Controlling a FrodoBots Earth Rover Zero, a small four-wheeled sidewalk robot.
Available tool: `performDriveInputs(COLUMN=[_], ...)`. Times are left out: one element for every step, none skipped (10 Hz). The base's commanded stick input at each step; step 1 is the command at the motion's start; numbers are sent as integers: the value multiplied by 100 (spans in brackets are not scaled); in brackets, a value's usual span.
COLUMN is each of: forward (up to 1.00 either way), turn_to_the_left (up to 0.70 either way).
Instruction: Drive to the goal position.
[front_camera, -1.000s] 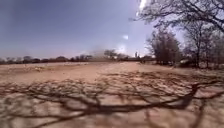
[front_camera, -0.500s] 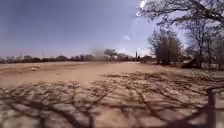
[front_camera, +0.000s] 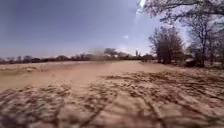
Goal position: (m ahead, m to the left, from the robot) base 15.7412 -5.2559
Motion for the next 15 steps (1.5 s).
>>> performDriveInputs(forward=[100,100,100,100,100,100,100,100,100,100,100,100,100,100,100], turn_to_the_left=[0,-6,-18,-27,-27,-27,-27,-27,0,0,0,0,0,0,0])
